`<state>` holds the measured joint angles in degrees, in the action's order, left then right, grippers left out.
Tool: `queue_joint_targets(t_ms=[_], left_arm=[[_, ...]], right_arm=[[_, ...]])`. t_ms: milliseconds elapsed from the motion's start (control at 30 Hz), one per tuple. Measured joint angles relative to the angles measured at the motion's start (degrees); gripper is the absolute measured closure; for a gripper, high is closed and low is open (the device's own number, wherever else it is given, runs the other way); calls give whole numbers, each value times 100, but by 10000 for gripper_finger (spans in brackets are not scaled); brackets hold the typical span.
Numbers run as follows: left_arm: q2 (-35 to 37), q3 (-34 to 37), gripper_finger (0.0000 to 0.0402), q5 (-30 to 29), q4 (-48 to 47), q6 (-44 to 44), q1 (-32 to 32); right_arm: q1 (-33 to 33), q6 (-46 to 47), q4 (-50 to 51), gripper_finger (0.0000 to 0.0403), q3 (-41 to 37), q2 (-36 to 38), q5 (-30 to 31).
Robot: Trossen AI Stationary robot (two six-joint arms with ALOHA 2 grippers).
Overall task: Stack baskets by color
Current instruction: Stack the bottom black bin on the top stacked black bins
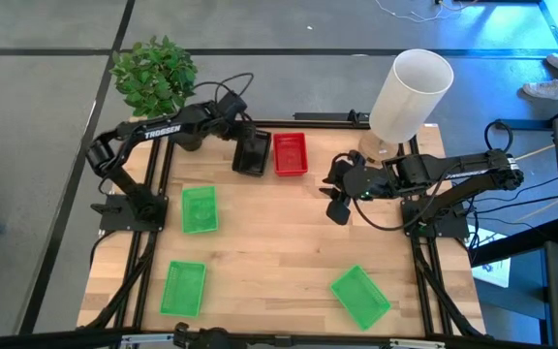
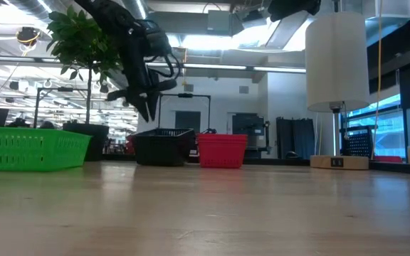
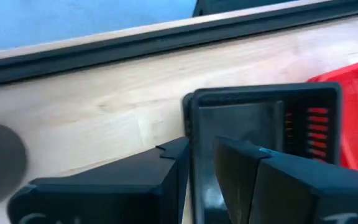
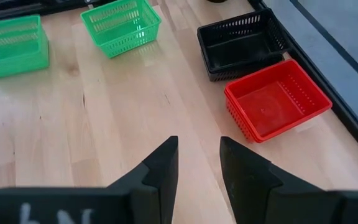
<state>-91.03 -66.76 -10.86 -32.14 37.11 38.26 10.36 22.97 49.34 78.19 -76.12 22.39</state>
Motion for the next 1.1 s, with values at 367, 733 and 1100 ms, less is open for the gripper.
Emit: queue_joint_targets(t_ms=[367, 733, 1100], left_arm=[[428, 14, 337, -221, 1059, -806, -25], [-125, 15, 397, -15, 1482, -965, -22], [-803, 17, 401, 83, 1460, -1079, -13]], right_arm=[[1, -119, -11, 285, 0, 0, 182], [-1, -119, -11, 285, 0, 0, 411], [0, -119, -11, 285, 0, 0, 408]])
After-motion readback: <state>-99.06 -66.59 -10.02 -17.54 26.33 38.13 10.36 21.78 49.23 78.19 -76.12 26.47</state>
